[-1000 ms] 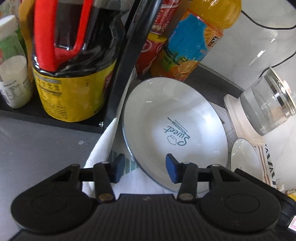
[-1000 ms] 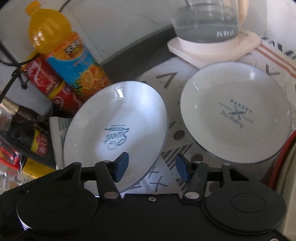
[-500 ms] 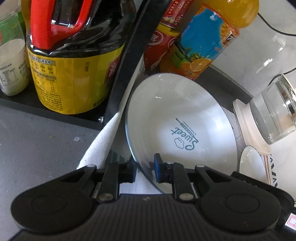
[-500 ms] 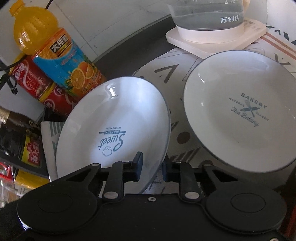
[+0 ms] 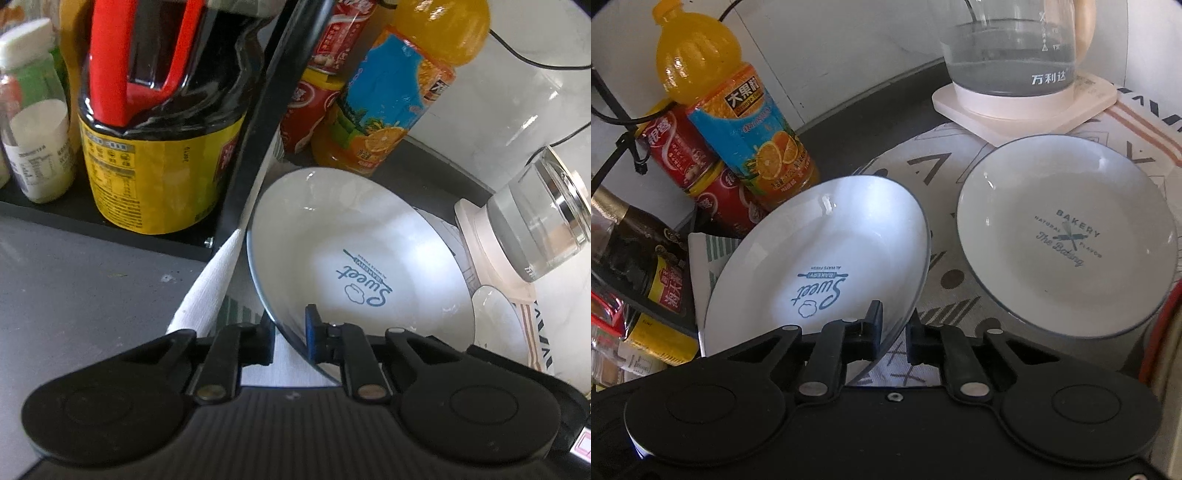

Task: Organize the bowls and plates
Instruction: 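Grasp the rim of the 'Sweet' plate with both tools side by side, then lift the 'Sweet' plate with both tools and carry it over the flower-pattern plate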

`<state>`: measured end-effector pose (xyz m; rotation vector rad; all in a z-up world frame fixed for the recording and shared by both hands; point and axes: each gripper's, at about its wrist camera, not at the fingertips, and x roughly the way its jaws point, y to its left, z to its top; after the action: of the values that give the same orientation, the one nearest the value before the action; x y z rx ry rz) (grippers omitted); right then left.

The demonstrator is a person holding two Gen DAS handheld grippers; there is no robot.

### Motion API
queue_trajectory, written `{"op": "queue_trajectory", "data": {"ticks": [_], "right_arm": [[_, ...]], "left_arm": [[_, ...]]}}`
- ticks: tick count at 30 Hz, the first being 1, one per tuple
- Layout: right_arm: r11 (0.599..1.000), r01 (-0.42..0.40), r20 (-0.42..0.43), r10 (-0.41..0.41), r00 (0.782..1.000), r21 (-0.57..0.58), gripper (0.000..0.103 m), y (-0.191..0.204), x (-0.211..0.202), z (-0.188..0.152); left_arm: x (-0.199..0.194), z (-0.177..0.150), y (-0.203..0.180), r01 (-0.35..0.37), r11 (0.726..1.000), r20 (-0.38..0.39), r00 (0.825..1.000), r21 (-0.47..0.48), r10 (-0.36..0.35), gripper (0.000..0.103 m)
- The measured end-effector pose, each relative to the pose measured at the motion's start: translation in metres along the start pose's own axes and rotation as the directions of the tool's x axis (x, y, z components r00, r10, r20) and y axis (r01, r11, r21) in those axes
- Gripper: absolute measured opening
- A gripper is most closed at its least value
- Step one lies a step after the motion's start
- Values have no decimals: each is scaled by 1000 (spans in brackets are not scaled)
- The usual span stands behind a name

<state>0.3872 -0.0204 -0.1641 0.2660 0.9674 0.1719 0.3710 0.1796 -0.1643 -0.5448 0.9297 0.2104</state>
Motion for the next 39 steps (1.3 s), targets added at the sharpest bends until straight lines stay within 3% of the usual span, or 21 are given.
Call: {"op": "queue_trajectory", "data": {"ticks": [17,39], "right_arm": [[994,-73,21,74,997,-80,12,-6,-49,-15],[940,-203,-43,199,979,-275,12,-24,-101,-49]], "left_arm": [[-53,-37,2,-8,997,46,999,-72,11,14],[-120,-119,-2,-92,973,147,981,-212,125,15]]}}
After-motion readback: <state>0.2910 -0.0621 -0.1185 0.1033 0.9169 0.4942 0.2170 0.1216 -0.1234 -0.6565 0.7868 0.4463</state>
